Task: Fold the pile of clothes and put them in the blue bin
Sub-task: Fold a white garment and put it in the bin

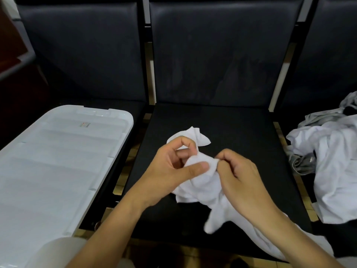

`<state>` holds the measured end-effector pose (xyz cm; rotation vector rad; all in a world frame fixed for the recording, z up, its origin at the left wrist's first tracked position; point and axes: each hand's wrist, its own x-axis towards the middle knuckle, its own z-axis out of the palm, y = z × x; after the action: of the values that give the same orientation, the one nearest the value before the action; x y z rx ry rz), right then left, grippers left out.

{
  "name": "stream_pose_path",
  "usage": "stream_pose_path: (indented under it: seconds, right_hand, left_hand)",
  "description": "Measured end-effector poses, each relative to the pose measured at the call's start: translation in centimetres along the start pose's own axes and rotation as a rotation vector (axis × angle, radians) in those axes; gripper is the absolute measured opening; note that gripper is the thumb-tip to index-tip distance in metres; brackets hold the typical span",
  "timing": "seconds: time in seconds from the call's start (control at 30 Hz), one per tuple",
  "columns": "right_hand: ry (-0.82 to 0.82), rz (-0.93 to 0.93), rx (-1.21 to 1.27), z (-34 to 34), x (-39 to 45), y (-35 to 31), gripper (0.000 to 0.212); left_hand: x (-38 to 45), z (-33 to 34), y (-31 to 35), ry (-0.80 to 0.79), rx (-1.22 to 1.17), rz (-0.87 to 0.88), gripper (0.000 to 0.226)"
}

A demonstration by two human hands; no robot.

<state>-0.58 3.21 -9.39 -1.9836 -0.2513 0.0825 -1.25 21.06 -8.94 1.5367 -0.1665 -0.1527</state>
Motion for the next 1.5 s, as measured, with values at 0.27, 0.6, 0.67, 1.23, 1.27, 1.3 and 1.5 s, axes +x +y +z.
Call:
stream_pose_path:
  seconds: [0.27,0.6,0.67,1.23,1.27,1.3,1.5]
  right_hand:
    - [0.029,0.033,0.096,-0.3,-0.1,-0.2,0.032]
    - [-0.232,-0.040,-0.116,-2.0,-0.5,-2.1,0.030]
    - [-0.145,-0.071,-0.223,-3.0,0.1,-1.0,0.030]
    - [-0.688,0.503,-0.728,-15.4,1.2,3.8,0.035]
    - [-0.721,0.539,-0.755,-15.2,1.2,3.3,0.034]
    - [-0.680,0.545,-0.747,-15.2,1.5,2.7,0.033]
    - [0.905,-0.394,-0.362,-16.7,5.0,-2.7,0.047]
  left_hand:
    - [-0.1,0.3,-0.3,-0.091,0.109,-0.053,0.032]
    - [-0.3,-0.2,0.1,0.051,0.196,0.071,0.057]
    - [-0.5,-0.7,0.3,-0.062,0.380,0.025,0.047]
    - [-4.8,-10.1,2.6,-0.315,1.075,-0.840,0.017]
    - [-5.0,-10.8,2.6,-0.315,1.102,-0.873,0.019]
    - [-4.9,-11.3,2.8,-0.220,1.133,-0.823,0.015]
    - [-2.0,-9.2,8.4,1.133,0.935,0.519,0.030]
